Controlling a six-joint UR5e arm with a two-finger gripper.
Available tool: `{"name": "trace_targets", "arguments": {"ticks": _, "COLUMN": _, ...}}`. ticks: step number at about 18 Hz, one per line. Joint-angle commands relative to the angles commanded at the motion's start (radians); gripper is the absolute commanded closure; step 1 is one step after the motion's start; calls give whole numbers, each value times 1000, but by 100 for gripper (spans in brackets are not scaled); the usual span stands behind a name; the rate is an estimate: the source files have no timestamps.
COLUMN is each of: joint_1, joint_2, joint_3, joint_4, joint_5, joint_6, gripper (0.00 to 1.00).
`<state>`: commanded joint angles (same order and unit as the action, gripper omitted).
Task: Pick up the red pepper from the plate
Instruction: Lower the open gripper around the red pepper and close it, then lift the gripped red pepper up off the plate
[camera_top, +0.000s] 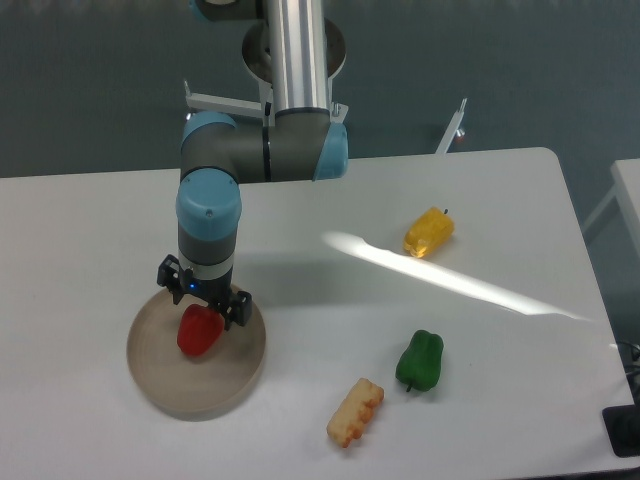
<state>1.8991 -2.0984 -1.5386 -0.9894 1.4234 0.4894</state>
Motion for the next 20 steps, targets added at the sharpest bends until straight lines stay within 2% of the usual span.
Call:
{"name": "trace_targets", "arguments": {"ticks": 5, "joint_1": -5, "joint_2": -18, "joint_3": 8, "joint_4": 20, "joint_5": 6, "joint_6": -15, "gripper": 0}}
{"name": "trace_targets", "arguments": {"ticks": 15, "joint_1": -6, "joint_2": -28, "joint_3": 11, "joint_4": 21, "joint_5": 6, "joint_6": -31, "gripper": 0}}
{"name": "trace_targets", "arguments": {"ticks": 20, "joint_1": -9, "joint_2": -25, "joint_3": 12, "joint_4": 23, "joint_5": 5, "joint_6": -46, "gripper": 30}}
